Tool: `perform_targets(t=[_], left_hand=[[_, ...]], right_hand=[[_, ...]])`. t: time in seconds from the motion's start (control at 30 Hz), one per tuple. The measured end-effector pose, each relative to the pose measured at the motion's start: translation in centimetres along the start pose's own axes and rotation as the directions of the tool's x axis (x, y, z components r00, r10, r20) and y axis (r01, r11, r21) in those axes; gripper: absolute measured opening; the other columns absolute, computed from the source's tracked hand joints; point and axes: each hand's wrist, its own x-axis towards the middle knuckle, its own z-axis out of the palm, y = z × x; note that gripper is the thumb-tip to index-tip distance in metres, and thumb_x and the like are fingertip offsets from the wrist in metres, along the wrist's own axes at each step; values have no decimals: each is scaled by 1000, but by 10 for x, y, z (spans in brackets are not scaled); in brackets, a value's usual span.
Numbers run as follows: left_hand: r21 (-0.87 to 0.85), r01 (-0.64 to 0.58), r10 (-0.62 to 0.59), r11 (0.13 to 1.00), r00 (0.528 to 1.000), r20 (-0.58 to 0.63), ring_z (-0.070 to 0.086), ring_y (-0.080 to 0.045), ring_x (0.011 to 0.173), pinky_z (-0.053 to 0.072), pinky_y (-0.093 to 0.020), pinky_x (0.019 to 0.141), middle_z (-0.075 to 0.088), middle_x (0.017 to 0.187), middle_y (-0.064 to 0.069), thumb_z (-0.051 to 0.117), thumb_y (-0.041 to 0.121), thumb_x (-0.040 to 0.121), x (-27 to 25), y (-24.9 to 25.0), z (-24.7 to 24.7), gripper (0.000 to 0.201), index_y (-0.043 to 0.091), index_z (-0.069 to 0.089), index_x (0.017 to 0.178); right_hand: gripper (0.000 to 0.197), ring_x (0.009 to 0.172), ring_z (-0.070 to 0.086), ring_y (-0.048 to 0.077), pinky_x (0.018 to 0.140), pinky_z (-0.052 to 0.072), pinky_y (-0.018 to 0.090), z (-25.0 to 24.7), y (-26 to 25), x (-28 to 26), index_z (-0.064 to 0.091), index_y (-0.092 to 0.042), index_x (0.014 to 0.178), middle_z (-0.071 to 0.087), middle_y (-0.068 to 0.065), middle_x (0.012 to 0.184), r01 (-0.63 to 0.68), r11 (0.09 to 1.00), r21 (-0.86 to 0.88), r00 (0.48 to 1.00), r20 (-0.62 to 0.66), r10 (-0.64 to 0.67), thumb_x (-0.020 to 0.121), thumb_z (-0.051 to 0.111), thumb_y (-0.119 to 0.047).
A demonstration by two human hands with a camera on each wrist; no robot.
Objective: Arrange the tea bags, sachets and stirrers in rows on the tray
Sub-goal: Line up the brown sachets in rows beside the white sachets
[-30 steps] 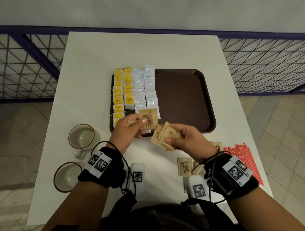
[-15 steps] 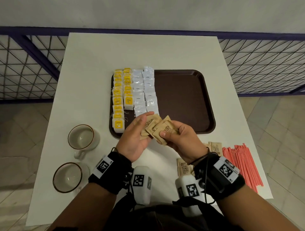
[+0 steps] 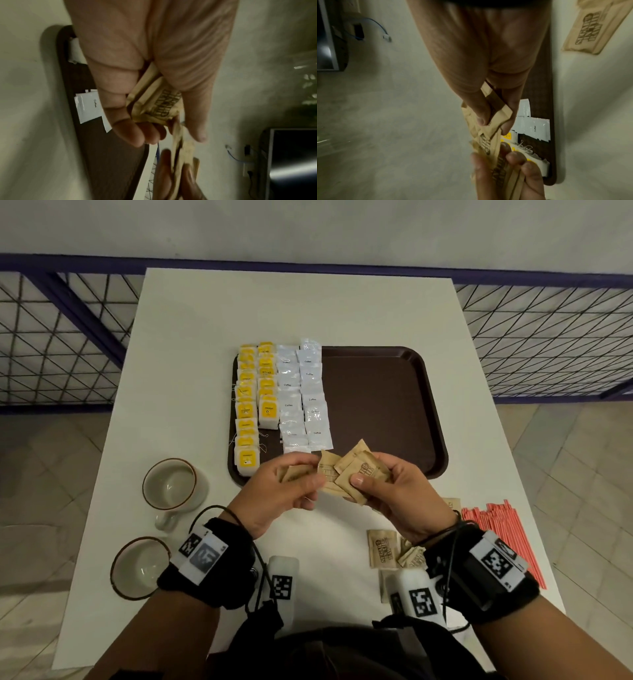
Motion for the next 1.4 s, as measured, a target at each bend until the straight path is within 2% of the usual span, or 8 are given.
perform_targets(t=[0.17,0.33,0.47,0.57,0.7,0.87,1.03,1.4], left_hand=[[80,-31,38,996,994,-98,63,-19,61,54,-28,54,69,77,-9,60,-2,84,1,2,3,21,13,64,98],[521,-59,55,851,998,22,65,-12,62,56,-24,56,69,85,-3,66,1,81,-1,17,-11,32,22,65,105],[602,-81,-54,794,978,203,63,-9,59,56,-26,57,67,73,5,69,1,78,2,22,-4,36,20,63,109],[550,-102,-35,829,972,233,64,-9,59,55,-24,57,69,72,8,70,0,78,2,23,-1,39,20,61,110],[201,-88,77,976,995,62,65,-21,74,53,-31,62,67,86,-5,57,16,89,3,13,-2,18,17,64,106],[-231,-79,67,970,996,-56,62,-23,96,54,-33,79,64,105,-10,54,44,84,7,-11,10,44,13,57,116],[-414,-131,112,901,991,-70,58,-26,109,47,-38,95,60,117,-15,79,39,69,7,-21,21,70,13,49,126],[-446,-124,115,887,992,-46,62,-30,108,55,-40,84,65,113,-16,46,2,90,5,-10,8,37,15,50,125]], right_hand=[[25,84,68,28,76,59,38,0,0,0,57,9,109,68,22,96,-35,999,-1,999,9,35,83,56,9],[19,80,66,21,65,56,24,-19,-29,0,63,2,100,69,19,101,27,961,-276,1000,23,-21,81,62,0],[26,79,65,14,67,55,28,-4,-45,5,68,-10,104,64,5,116,275,664,-695,918,396,35,81,65,3],[21,78,63,10,67,55,31,2,-42,10,70,-9,99,66,3,103,378,516,-768,888,459,33,80,68,0],[16,73,66,16,69,56,26,-4,-36,8,70,-6,95,70,12,92,203,730,-652,963,266,-30,80,67,0],[16,78,68,19,67,58,24,5,-8,8,63,5,99,70,14,89,-53,991,-122,999,5,54,83,59,6],[19,81,69,19,73,58,26,22,10,8,61,4,105,70,14,92,-87,973,215,995,-29,95,87,54,4],[24,78,69,18,61,58,28,16,8,3,54,-7,108,69,9,92,-38,985,170,994,-94,55,86,56,3]])
